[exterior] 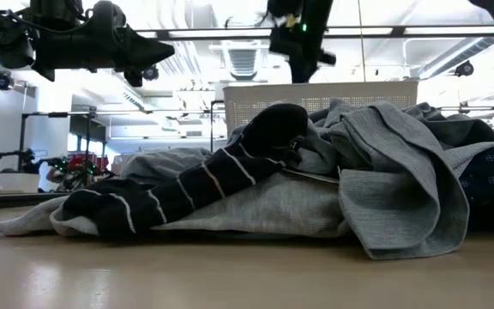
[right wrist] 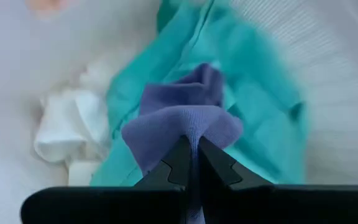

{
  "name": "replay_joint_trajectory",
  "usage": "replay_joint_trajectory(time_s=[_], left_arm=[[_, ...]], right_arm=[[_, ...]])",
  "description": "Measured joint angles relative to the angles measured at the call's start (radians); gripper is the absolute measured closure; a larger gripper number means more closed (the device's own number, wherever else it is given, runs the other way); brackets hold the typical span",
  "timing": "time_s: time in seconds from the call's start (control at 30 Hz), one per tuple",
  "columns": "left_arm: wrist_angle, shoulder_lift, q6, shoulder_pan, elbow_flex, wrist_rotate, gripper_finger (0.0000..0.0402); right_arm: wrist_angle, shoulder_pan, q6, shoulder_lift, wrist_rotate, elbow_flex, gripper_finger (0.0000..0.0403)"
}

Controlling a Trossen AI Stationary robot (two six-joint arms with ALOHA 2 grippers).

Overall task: Sort clothes
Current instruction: Put the violet sock into the white laundry bin

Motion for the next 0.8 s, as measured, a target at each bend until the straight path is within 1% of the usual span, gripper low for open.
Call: replay_joint_trajectory(time_s=[0.23, 0.43, 0.6, 0.8], left_arm=[[-0.001, 0.000, 0.000, 0.000, 0.000, 0.000, 0.0400], [-0.001, 0.000, 0.001, 0.000, 0.000, 0.000, 0.0401], [-0.003, 0.000, 0.010, 0.000, 0.000, 0.000, 0.0401], [-0.007, 0.000, 0.013, 0.000, 0.000, 0.000, 0.0401]], right_arm=[[0.013, -0.059, -0.012, 0.066, -0.043, -0.134, 0.0403], [0.082, -0.092, -0.017, 0.120, -0.141, -0.226, 0.0403], [0.120, -0.102, -0.022, 0.169, -0.204, -0.251, 0.0403], [0.131, -0.105, -0.037, 0.237, -0.220, -0.240, 0.0403]])
